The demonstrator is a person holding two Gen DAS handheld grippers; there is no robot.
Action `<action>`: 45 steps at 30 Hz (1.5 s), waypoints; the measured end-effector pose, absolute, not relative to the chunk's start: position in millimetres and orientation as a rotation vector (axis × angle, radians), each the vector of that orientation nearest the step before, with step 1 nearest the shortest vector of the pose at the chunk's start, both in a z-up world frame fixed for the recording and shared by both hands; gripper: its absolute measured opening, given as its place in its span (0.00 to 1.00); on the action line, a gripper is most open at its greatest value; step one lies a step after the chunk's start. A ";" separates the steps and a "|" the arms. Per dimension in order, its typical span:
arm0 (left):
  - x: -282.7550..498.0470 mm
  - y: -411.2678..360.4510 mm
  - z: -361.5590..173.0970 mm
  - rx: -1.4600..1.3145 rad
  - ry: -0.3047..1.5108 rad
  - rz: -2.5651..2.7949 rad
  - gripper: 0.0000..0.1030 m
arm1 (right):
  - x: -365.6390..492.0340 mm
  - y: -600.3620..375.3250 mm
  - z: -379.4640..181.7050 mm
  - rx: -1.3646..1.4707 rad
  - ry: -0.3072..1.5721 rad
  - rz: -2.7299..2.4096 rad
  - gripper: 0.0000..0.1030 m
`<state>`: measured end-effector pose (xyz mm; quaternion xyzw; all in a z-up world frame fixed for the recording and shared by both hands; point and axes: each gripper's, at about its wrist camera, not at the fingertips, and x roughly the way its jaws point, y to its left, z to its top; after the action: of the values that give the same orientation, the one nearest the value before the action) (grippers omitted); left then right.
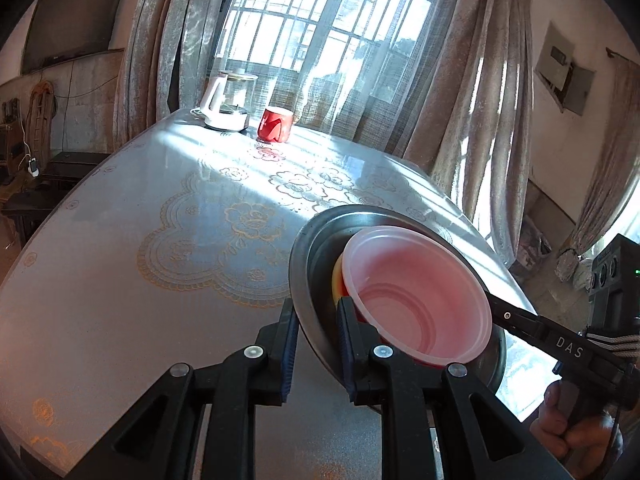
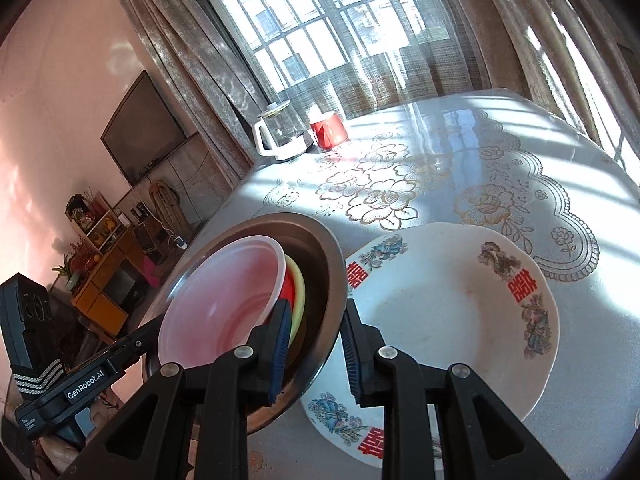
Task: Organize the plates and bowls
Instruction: 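Lift the steel bowl with nested bowls and carry it over the plate stack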
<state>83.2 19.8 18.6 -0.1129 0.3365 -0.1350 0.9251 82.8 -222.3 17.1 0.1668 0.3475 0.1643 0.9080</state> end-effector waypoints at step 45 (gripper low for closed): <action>120.4 -80.5 -17.9 -0.095 0.812 -0.347 0.23 | 86.1 -307.8 -20.6 0.429 0.738 0.122 0.23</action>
<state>120.4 -80.5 -17.9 -0.0457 0.3927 -0.1679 0.9031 86.1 -307.8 -20.6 0.2079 0.3577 0.0590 0.9085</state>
